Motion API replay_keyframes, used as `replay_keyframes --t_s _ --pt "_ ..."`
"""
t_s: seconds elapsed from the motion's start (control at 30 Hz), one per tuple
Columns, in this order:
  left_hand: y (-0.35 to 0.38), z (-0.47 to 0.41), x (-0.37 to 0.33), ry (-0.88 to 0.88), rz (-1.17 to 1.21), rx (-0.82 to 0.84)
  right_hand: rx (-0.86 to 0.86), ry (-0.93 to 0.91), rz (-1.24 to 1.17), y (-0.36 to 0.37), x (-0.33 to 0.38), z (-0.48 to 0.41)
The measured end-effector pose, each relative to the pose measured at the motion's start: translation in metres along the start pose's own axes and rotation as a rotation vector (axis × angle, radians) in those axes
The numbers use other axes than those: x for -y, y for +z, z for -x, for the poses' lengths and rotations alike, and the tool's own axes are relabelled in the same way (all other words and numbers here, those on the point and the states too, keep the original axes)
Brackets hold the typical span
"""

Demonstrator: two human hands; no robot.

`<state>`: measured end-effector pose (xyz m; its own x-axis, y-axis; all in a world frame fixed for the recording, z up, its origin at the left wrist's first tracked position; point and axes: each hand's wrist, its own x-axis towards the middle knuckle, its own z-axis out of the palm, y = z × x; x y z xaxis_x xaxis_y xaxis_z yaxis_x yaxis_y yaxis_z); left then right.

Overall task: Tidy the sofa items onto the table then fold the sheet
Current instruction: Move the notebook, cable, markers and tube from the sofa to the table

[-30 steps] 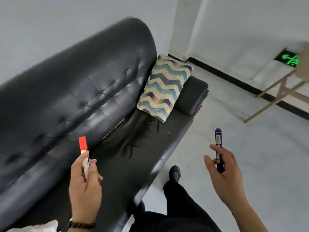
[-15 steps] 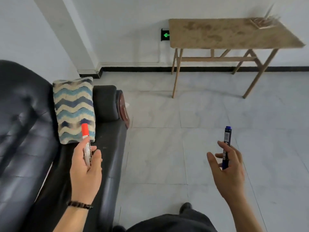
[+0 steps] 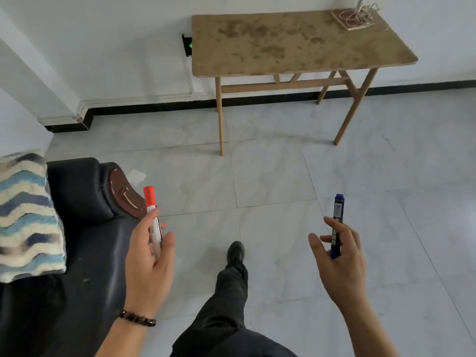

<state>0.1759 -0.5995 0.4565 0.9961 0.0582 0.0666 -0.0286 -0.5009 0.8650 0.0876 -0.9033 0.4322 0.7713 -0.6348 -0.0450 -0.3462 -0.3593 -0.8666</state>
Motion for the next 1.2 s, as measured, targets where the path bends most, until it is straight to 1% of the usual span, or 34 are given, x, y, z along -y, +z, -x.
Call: replay_keyframes --t_s 0.1,0.2,0.27,0.4,0.5,0.6,0.7,0.8,0.93,1.03,1.1,1.2 --pt "0.051 -0.066 -0.009 -0.034 0.053 0.036 -0.012 0.027 0.014 0.009 0.006 -0.072" --pt "0.099 -0.143 -0.034 -0.026 0.059 0.097 -0.039 0.069 0.043 0.001 0.024 -0.146" --pt "0.130 -0.196 -0.064 0.033 0.063 0.131 -0.105 0.040 0.052 -0.010 0.038 -0.193" --pt "0.195 -0.291 -0.120 0.159 0.046 0.219 -0.218 0.073 0.024 -0.028 0.049 -0.277" --pt "0.251 -0.351 -0.152 0.240 0.029 0.266 -0.280 0.096 0.007 -0.033 0.040 -0.337" --pt "0.315 -0.404 -0.170 0.242 0.018 0.275 -0.313 0.120 -0.017 -0.030 0.019 -0.407" --pt "0.382 -0.451 -0.190 0.231 0.009 0.271 -0.304 0.132 -0.039 -0.029 -0.001 -0.491" --pt "0.441 -0.503 -0.220 0.211 0.008 0.279 -0.270 0.125 -0.068 -0.039 -0.002 -0.587" --pt "0.500 -0.574 -0.267 0.234 0.012 0.238 -0.210 0.024 -0.020 -0.060 0.023 -0.719" --pt "0.536 -0.625 -0.291 0.216 0.077 0.198 -0.152 0.002 0.002 -0.067 0.045 -0.811" --pt "0.561 -0.655 -0.298 0.213 0.114 0.176 -0.138 -0.016 0.014 -0.065 0.055 -0.865" --pt "0.607 -0.702 -0.297 0.155 0.138 0.199 -0.103 -0.022 0.067 -0.051 0.055 -0.935"
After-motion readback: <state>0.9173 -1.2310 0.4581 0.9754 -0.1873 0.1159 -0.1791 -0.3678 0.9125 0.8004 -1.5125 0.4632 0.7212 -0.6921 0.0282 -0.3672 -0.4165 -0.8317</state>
